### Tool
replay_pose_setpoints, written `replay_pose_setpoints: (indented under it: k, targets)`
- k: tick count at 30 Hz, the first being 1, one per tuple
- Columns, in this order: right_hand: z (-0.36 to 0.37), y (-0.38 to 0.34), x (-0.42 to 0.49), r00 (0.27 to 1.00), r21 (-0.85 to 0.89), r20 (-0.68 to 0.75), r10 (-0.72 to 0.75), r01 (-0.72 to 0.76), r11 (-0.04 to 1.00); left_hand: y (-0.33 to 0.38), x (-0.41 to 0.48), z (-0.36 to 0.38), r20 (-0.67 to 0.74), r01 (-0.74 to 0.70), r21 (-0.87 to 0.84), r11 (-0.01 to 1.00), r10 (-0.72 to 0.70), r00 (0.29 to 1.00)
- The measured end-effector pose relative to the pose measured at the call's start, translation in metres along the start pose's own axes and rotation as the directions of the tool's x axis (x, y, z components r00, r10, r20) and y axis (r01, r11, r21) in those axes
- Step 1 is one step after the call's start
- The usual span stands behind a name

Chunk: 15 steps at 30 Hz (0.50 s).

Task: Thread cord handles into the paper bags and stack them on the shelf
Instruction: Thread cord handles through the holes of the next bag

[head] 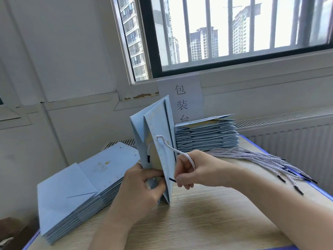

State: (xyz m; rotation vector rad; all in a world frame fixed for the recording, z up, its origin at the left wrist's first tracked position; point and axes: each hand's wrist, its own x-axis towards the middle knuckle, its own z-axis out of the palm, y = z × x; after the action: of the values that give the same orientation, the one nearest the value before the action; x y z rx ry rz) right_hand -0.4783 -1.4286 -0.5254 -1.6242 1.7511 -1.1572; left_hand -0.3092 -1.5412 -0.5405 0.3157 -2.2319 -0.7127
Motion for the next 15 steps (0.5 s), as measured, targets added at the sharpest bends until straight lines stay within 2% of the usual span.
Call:
replay_pose_setpoints:
  k: [15]
  targets:
    - [0.0021,0.0008,0.001,0.999,-0.014,-0.039,0.006,-0.006,1.0,-0.0054,0.0005,0.0027,-0.022,-0.021,0.011,1.0,0.022,1.0]
